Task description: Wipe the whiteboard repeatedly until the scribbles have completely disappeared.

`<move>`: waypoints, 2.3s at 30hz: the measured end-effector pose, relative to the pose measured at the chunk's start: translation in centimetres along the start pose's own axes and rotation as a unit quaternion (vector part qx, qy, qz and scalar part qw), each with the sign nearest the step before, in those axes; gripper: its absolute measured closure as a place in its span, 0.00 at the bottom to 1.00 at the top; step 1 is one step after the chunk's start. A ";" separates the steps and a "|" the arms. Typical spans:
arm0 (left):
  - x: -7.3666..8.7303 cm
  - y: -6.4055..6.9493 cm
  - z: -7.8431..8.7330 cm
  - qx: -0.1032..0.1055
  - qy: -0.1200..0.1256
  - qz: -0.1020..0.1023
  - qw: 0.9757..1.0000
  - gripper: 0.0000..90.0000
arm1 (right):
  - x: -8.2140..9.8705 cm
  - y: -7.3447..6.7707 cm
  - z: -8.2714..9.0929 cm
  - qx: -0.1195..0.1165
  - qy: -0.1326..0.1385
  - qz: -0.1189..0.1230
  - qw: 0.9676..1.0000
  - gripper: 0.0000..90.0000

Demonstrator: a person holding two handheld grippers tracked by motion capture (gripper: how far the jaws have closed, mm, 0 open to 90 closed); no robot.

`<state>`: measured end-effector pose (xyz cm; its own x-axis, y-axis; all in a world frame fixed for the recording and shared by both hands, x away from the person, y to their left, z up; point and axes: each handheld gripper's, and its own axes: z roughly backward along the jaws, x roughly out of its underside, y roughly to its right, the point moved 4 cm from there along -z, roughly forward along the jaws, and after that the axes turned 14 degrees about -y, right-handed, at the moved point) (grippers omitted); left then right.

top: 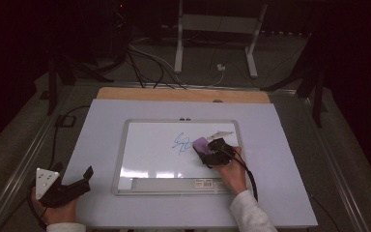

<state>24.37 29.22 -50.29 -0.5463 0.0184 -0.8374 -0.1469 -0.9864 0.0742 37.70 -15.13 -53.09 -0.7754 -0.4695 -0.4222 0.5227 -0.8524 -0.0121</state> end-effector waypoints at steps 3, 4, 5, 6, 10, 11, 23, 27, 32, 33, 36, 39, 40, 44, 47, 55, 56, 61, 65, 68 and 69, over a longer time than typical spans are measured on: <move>0.0 0.0 0.0 0.000 0.000 0.001 1.000 0.01 | 0.0 1.4 0.0 0.015 0.001 -0.033 0.999 0.45; 0.0 0.0 0.0 0.000 0.000 0.001 1.000 0.01 | -0.1 1.5 0.0 0.016 0.001 -0.037 0.999 0.45; 0.0 0.0 0.0 0.000 0.000 0.001 1.000 0.01 | -0.1 1.6 0.0 0.017 0.002 -0.037 0.999 0.45; 0.0 0.0 0.0 0.000 0.000 0.000 1.000 0.01 | -0.1 1.6 0.0 0.017 0.002 -0.037 0.999 0.45; 0.0 0.0 0.0 0.000 -0.001 0.000 1.000 0.01 | -0.3 1.8 -0.5 0.011 0.010 -0.043 0.999 0.36; 0.0 0.0 0.0 0.000 -0.001 0.000 1.000 0.01 | -0.4 2.0 -0.6 0.004 0.019 -0.055 0.998 0.34; 0.0 0.0 0.0 -0.001 0.000 0.000 1.000 0.01 | -1.3 -1.2 -0.8 -0.011 0.009 -0.001 1.000 0.45; 0.0 0.0 0.0 -0.001 0.000 0.000 1.000 0.01 | -1.5 -2.6 -0.9 -0.023 0.006 0.034 0.999 0.45; 0.0 -0.1 0.0 0.000 0.000 0.001 1.000 0.01 | -1.7 -1.1 -1.0 -0.015 0.007 -0.005 1.000 0.45; 0.0 -0.1 0.0 -0.001 0.000 0.001 1.000 0.01 | -1.7 -0.6 -1.1 -0.007 0.007 -0.020 1.000 0.45; 0.0 -0.1 0.0 0.000 0.001 0.002 1.000 0.01 | -1.8 0.3 -1.1 0.004 0.010 -0.044 0.999 0.45; 0.0 -0.1 0.0 0.000 0.000 0.001 1.000 0.01 | -1.8 1.1 -1.1 0.015 0.011 -0.068 0.998 0.45; 0.0 -0.1 0.0 0.000 0.000 0.001 1.000 0.01 | -1.9 1.2 -1.1 0.017 0.011 -0.070 0.997 0.45; 0.0 0.0 -0.2 0.000 -0.002 -0.002 1.000 0.01 | -2.0 0.5 -1.3 0.012 0.014 -0.064 0.998 0.45; 0.0 0.1 -0.2 0.000 -0.003 -0.002 1.000 0.01 | -2.2 -1.1 -1.4 -0.005 0.012 -0.031 0.999 0.45; 0.1 -0.1 -0.1 0.000 -0.001 0.001 1.000 0.01 | -2.7 -2.2 -1.6 -0.016 0.008 -0.003 1.000 0.45; 0.1 -0.1 0.0 0.000 -0.001 0.001 1.000 0.01 | -2.7 -1.7 -1.6 -0.011 0.008 -0.016 1.000 0.45; 0.1 -0.1 0.0 0.000 0.000 0.002 1.000 0.01 | -2.8 -0.1 -1.6 0.010 0.010 -0.058 0.998 0.45; 0.1 0.0 -0.1 0.000 -0.002 0.000 1.000 0.01 | -2.8 -0.4 -1.6 0.013 0.009 -0.057 0.998 0.45; 0.1 0.0 -0.1 -0.001 -0.002 -0.002 1.000 0.01 | -2.8 -2.2 -1.7 -0.011 0.009 -0.019 1.000 0.45; 0.1 0.0 -0.1 -0.001 -0.003 -0.002 1.000 0.01 | -2.8 -2.2 -1.7 -0.011 0.009 -0.019 1.000 0.45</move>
<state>24.42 29.22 -50.41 -0.5501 0.0228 -0.8348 -0.1469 -0.9867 0.0699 39.26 -11.52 -53.40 -0.7885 -0.4323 -0.4375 0.5008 -0.8642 -0.0485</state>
